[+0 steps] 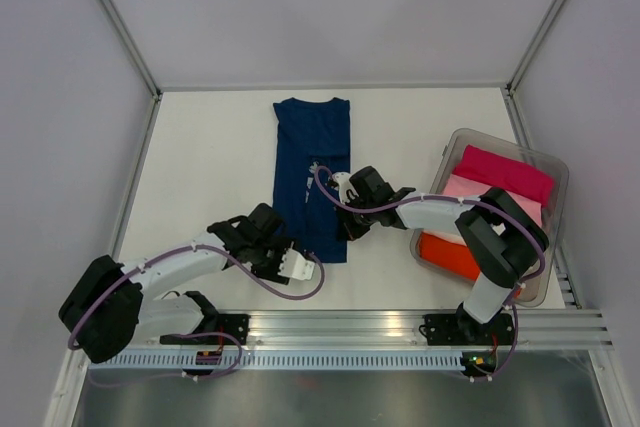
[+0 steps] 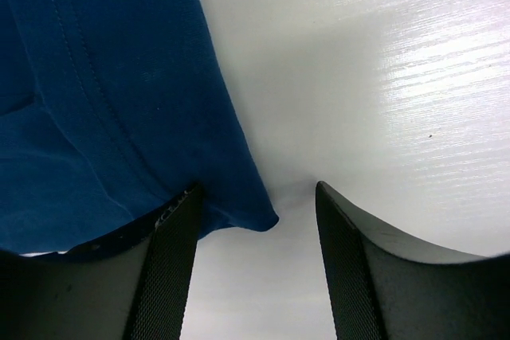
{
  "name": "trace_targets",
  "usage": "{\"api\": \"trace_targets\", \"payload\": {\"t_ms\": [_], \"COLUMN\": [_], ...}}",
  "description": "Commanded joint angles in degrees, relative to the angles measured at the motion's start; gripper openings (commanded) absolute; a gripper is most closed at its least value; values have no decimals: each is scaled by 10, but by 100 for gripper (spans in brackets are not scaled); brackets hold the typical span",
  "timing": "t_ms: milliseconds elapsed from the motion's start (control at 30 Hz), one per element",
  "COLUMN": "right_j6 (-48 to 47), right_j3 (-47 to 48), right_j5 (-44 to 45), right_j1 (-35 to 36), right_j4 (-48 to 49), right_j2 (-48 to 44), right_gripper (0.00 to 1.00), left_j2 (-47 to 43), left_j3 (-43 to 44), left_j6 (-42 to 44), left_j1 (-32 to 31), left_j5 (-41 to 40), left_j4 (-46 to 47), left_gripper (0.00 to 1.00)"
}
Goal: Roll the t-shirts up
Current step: Roll the tshirt
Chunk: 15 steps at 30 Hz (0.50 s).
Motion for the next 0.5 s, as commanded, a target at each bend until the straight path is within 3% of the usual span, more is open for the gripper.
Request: {"api": "trace_targets", "payload": {"t_ms": [0, 67, 100, 133, 200, 367, 467], "right_j6": [3, -7, -12, -26, -44, -108, -157], "right_j3": [16, 16, 11, 6, -21, -105, -128], "right_j5": [9, 7, 6, 6, 8, -1, 5], "right_j1": [-5, -4, -5, -5, -5, -5, 2], "right_j4": [0, -3, 1, 7, 31, 113, 129], "right_j2": [-3, -24, -36, -50, -101, -217, -252], "right_gripper": [9, 21, 25, 32, 38, 48, 49], "left_j2": [13, 13, 14, 12, 8, 11, 20], "left_j3": [4, 0, -5, -7, -10, 1, 13], "left_j6": [-11, -8, -9, -9, -11, -47, -77], "left_j1": [-4, -3, -4, -4, -4, -3, -3], "left_j5": [-1, -7, -13, -20, -25, -29, -32], "left_j4": [18, 21, 24, 24, 26, 33, 34], "left_gripper": [64, 57, 47, 43, 33, 10, 2]}}
